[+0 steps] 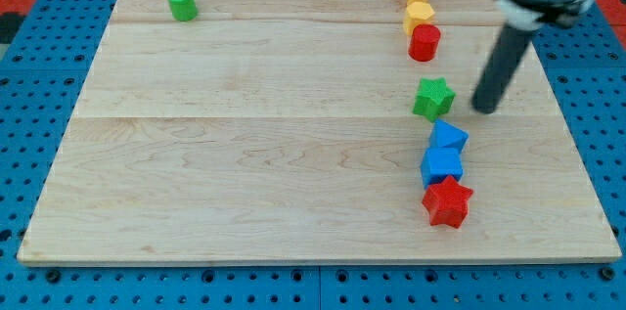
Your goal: Place the green star to parallel left of red circle
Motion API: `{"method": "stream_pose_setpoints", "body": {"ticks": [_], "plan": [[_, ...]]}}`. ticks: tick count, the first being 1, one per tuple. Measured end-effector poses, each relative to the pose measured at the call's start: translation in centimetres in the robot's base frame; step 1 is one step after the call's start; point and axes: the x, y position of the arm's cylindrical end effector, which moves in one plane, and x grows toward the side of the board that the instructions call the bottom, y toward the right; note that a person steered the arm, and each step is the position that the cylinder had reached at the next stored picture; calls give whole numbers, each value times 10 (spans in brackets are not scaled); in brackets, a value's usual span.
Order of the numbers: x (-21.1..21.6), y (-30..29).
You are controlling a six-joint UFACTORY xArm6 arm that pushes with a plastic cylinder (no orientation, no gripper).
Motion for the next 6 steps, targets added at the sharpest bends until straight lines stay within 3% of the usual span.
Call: {"method": "stream_pose_setpoints", "body": {"ticks": [1,2,3,4,6], "plan": [[-10,-72],[-47,-65],[-28,-5],[-49,-12],[-108,-142]]}}
